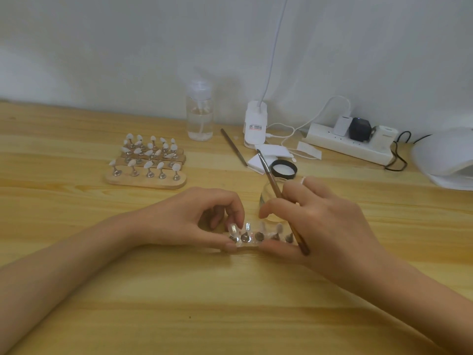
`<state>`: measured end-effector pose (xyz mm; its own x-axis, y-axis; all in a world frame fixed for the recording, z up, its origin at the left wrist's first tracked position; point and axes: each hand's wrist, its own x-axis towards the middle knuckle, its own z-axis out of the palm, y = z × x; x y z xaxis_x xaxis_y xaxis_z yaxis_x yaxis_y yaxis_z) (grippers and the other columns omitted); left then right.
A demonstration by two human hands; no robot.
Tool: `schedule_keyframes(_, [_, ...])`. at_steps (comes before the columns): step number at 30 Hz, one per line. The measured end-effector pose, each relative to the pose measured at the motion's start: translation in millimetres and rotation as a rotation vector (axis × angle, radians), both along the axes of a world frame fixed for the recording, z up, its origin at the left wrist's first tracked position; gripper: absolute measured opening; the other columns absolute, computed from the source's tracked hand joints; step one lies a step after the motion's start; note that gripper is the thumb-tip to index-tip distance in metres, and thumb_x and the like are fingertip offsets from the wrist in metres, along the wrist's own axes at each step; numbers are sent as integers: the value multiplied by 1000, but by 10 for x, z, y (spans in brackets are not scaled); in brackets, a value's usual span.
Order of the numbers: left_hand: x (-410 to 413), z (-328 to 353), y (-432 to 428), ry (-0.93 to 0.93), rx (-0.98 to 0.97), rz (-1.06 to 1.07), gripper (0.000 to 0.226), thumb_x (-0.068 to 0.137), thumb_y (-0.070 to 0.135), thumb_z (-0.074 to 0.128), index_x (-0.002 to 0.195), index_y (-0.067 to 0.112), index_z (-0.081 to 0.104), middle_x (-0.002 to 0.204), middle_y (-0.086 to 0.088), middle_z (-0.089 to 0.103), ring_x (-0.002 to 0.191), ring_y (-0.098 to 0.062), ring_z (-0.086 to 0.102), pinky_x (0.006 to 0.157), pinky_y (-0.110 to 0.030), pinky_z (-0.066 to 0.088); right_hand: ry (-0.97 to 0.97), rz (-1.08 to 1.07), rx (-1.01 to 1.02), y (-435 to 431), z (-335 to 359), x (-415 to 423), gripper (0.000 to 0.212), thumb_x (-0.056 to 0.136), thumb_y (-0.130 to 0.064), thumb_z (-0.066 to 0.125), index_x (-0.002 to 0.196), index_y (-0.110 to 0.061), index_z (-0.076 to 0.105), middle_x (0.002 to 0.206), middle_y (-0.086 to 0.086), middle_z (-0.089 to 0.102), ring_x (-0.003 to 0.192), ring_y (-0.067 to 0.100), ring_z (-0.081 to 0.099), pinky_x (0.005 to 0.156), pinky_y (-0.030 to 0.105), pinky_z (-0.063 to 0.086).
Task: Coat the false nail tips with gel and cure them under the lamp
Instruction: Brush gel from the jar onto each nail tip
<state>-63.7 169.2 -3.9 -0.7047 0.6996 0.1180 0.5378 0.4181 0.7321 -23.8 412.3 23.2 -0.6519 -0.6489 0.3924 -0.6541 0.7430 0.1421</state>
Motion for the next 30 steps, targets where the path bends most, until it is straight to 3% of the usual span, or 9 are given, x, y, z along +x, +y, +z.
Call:
schedule_keyframes(3, [-14,3,6,-24,12,6,17,81,21,81,89,23,66,83,17,61,70,-7,53,62,-10,38,-18,-18,9,-40,-32,-1,26,74,-48,75,88,-27,72,81,-8,56,74,14,49,52,10,11])
schedule_keyframes(7, [-13,13,26,-65,39,7,14,81,16,80,86,18,67,86,5,64,69,-9,56,62,-14,40,-43,-11,-43,-57,-46,-3,16,78,-44,70,83,-29,70,78,-12,50,75,9,38,50,10,13])
schedule_keyframes(13, [-5,29,36,-88,66,18,13,80,14,80,85,14,68,89,2,65,72,-19,60,64,-19,43,-6,18,-65,-65,-62,15,12,77,-33,81,80,-27,70,76,-10,49,73,11,37,46,14,16])
schedule_keyframes(18, [-12,26,42,-111,84,21,12,80,14,79,82,16,68,89,2,65,75,-28,58,66,-28,46,-45,60,-167,-9,-1,-39,7,83,-36,70,83,-30,69,74,-14,46,70,10,39,47,20,30])
schedule_keyframes(21, [-24,-2,51,-103,80,30,11,81,14,80,83,16,69,89,6,65,73,-23,58,67,-23,44,-100,91,-242,35,15,-89,6,84,-37,71,83,-32,68,72,-17,39,69,8,38,50,23,35])
schedule_keyframes(23, [-33,-6,46,-102,70,34,13,79,18,81,84,18,69,88,10,66,69,-11,58,66,-17,43,-152,107,-283,60,20,-109,7,85,-39,70,84,-33,67,71,-18,38,69,6,39,53,23,36])
schedule_keyframes(26, [-75,29,-20,-132,61,2,28,73,24,86,95,18,71,90,18,66,71,-3,58,63,-12,42,-188,128,-317,81,43,-117,8,86,-43,67,84,-35,66,70,-20,38,69,5,43,54,25,39])
schedule_keyframes(30, [-111,56,-90,-200,247,74,26,75,36,70,97,22,72,88,17,68,69,0,55,65,-11,42,-189,160,-356,68,108,-116,7,87,-41,67,85,-35,66,70,-18,40,69,7,45,55,28,42])
